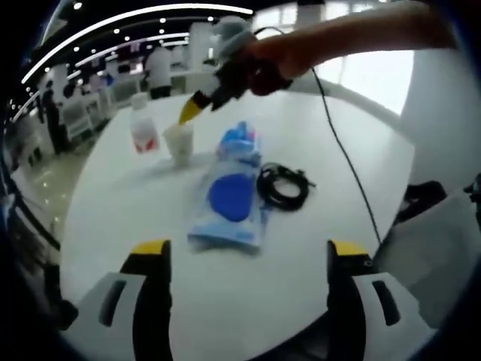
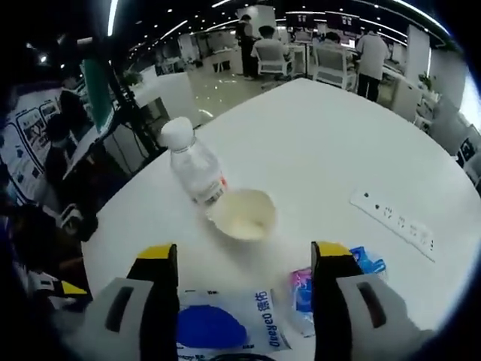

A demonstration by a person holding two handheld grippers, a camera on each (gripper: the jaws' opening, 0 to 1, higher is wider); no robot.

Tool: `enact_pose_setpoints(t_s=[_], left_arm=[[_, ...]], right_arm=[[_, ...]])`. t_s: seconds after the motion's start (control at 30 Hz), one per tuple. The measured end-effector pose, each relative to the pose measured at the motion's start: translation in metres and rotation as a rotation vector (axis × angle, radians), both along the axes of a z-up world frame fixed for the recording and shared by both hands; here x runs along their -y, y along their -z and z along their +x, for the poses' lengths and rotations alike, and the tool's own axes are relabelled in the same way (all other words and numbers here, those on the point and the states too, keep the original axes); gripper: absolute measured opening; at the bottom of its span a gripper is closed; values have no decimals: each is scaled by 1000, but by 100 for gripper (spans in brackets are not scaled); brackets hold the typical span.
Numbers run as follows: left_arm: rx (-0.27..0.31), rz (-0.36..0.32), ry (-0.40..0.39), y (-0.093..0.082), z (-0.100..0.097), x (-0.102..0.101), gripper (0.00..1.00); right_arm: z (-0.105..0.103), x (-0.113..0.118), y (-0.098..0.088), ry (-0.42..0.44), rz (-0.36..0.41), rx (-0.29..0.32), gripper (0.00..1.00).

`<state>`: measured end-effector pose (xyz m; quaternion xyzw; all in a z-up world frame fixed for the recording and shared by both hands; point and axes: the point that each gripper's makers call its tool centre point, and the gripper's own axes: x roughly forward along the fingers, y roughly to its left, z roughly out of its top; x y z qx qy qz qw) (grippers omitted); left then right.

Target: Arrange the tabletop items into an orderly group along one side of the table until the central work area is clear of visible clutter.

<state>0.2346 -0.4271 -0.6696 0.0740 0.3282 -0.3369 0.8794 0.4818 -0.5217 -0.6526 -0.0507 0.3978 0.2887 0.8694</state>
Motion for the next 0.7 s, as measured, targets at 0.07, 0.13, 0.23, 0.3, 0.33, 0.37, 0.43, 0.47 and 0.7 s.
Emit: enact_pose_setpoints(t_s=[0.07, 0.13, 0.23, 0.3, 0.33, 0.37, 0.43, 0.47, 0.7], left_arm=[[1, -2, 3, 0, 0, 1, 82], [7, -6, 5, -1, 0, 2, 82], [13, -14, 4, -3, 2, 2, 82], [11, -13, -1, -2, 2, 1, 82], [10, -14, -2, -2, 3, 0, 82], [10, -17, -4, -2, 3, 0, 82], [12, -19, -5, -3, 3, 0, 82], [14, -19, -1, -4, 2, 0, 82], [22, -10, 7, -5, 1, 1, 82]], right_arm=[[-3, 4, 1, -5, -10, 10, 73], [-1, 9, 0, -9, -13, 18, 73], [-9, 14, -4, -9, -4, 16, 73], [-17, 19, -8, -12, -11, 22, 73], [-21, 21, -10, -14, -13, 25, 73], [-22, 22, -11, -15, -13, 26, 73], [-25, 28, -13, -13, -10, 37, 73], [-30, 31, -17, 1, 2, 46, 73], [-51, 49, -27, 27, 7, 86, 72]])
